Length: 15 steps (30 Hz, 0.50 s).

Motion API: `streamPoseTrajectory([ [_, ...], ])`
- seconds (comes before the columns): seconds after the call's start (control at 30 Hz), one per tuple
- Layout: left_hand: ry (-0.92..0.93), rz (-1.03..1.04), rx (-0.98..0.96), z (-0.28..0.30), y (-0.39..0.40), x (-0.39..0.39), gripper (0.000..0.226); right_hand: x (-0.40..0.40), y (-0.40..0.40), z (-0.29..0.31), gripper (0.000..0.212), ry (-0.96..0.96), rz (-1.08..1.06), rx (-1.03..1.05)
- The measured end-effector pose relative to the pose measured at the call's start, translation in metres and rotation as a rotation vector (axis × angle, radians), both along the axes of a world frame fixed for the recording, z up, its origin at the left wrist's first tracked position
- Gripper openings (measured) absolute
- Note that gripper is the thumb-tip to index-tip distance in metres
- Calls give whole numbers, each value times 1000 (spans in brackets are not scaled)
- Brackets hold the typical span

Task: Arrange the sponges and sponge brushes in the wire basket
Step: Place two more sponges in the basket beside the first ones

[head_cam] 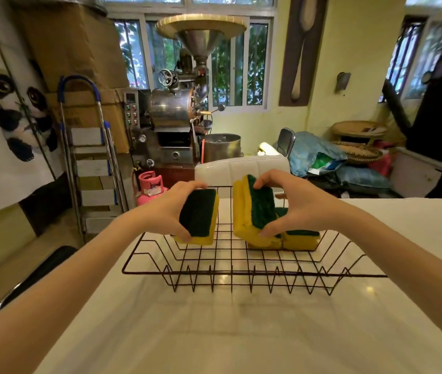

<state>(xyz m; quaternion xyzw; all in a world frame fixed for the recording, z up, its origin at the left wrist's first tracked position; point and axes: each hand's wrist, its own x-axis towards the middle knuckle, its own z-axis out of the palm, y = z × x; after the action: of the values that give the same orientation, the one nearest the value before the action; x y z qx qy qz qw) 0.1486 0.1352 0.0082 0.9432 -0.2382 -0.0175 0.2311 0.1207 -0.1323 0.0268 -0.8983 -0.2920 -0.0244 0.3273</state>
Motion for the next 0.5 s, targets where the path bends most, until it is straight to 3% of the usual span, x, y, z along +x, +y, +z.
streamPoseTrajectory([
  [0.23,67,-51,262,-18,-13,41,100,40,14,-7,72,-12,-3,-55],
  [0.5,141,-35,316,-25,-10,56,81,68,43,-25,79,-4,-9,-153],
])
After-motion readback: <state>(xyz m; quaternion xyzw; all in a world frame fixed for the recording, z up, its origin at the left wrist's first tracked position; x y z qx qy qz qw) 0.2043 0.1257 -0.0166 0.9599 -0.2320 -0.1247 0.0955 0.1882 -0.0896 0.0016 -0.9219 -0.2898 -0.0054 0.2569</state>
